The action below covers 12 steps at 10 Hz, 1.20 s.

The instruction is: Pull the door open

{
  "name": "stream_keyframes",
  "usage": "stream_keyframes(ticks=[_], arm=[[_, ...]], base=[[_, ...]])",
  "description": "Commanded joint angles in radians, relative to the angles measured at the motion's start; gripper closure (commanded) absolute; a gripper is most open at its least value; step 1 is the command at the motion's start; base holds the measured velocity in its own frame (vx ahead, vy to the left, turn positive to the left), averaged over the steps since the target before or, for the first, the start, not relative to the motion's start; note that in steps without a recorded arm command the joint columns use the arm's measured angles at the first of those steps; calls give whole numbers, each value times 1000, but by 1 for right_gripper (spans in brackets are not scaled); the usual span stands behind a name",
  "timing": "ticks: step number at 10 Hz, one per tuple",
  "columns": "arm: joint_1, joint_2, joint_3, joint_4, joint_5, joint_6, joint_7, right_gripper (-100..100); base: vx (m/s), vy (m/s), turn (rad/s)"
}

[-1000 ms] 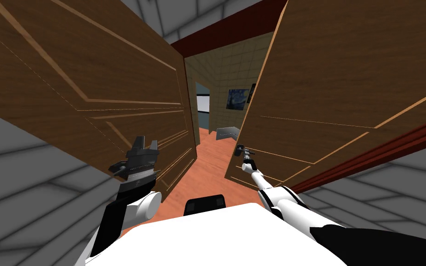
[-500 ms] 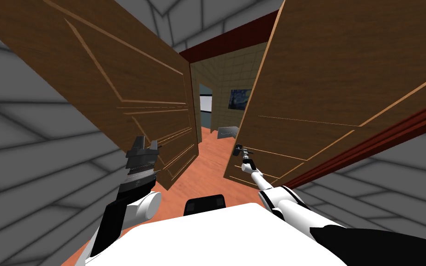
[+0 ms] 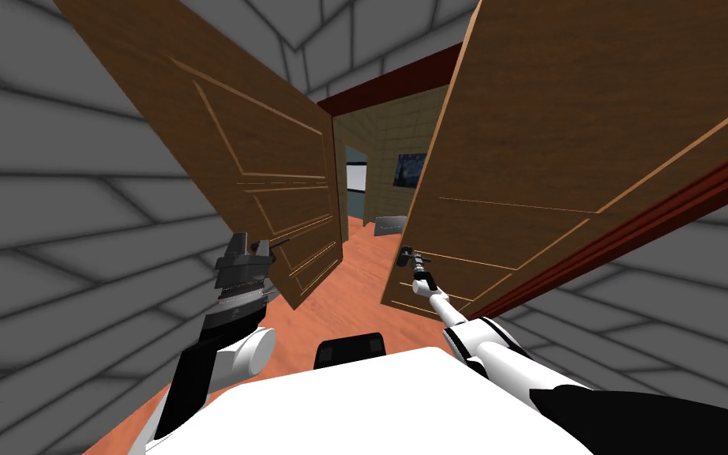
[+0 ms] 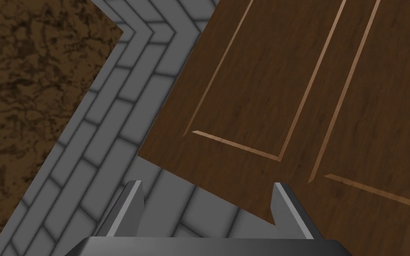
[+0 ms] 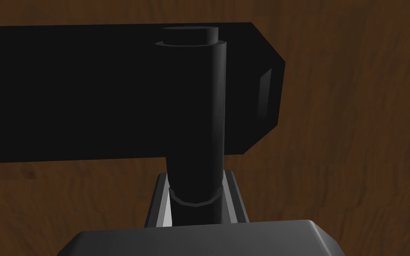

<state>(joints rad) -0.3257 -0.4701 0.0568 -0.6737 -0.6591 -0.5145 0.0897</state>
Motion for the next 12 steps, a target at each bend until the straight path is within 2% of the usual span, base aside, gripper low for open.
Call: stream_keyframes(ticks=[1, 6, 7, 8, 12], arm=[[8, 0, 18, -14, 7, 3, -14, 100], [23, -17, 71, -47, 27, 4, -63, 100], [24, -15, 61, -45, 24, 7, -53, 100], [33, -21, 84, -56, 28, 6, -70, 100], [46, -40, 125, -82, 35, 1, -104, 100]], base=[[-257, -66, 133], [-236, -59, 109], [-94, -32, 38], [-152, -27, 105], [-215, -64, 112]])
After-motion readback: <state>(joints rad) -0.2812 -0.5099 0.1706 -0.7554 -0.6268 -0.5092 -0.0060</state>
